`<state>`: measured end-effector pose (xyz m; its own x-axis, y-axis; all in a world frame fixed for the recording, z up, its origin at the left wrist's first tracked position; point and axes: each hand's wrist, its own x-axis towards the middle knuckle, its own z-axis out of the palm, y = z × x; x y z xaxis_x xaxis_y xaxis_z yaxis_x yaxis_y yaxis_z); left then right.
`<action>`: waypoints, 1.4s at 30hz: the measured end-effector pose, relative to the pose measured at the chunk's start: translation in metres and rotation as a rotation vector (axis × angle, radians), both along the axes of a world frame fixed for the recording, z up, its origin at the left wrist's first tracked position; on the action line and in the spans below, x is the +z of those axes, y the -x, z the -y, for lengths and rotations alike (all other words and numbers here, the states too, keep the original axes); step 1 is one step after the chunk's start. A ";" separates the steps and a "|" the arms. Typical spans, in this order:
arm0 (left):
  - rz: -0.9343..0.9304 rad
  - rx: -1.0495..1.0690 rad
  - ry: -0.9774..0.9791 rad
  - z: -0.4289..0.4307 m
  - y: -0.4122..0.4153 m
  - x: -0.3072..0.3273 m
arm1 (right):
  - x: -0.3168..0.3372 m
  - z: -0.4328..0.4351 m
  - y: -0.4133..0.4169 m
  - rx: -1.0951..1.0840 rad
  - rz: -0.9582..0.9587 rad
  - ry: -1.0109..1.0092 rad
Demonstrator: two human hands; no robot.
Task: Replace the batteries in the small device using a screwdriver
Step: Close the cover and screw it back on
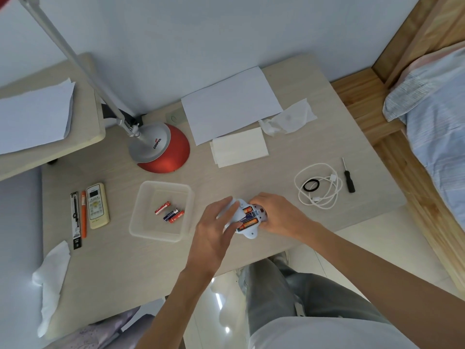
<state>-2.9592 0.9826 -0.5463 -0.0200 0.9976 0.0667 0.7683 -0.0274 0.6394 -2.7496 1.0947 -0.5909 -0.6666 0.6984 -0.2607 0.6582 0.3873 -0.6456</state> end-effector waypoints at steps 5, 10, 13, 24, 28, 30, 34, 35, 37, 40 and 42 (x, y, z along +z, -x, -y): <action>0.101 -0.008 0.042 -0.007 -0.021 -0.007 | 0.000 0.001 0.001 -0.018 -0.022 0.015; 0.150 0.028 0.079 -0.006 -0.031 -0.018 | 0.000 0.001 0.001 -0.027 -0.039 0.002; 0.180 0.043 0.063 -0.005 -0.031 -0.022 | -0.001 0.000 0.001 -0.024 -0.043 0.005; 0.182 0.041 0.035 -0.009 -0.028 -0.030 | -0.003 0.000 0.001 -0.033 -0.053 0.005; 0.173 0.027 0.034 -0.010 -0.027 -0.034 | -0.004 -0.001 0.001 -0.038 -0.041 0.011; 0.184 0.027 0.033 -0.010 -0.026 -0.035 | -0.005 -0.001 0.001 -0.039 -0.046 0.014; 0.184 0.033 0.051 -0.011 -0.026 -0.036 | -0.005 -0.001 0.000 -0.043 -0.058 0.017; 0.176 0.034 0.056 -0.012 -0.025 -0.036 | -0.004 -0.001 0.000 -0.044 -0.064 0.019; 0.169 0.034 0.063 -0.011 -0.024 -0.035 | -0.002 -0.001 0.000 -0.041 -0.068 0.025; 0.169 0.042 0.067 -0.009 -0.022 -0.036 | -0.002 -0.001 0.000 -0.037 -0.066 0.028; 0.168 0.055 0.073 -0.008 -0.021 -0.037 | -0.003 -0.001 -0.001 -0.035 -0.071 0.032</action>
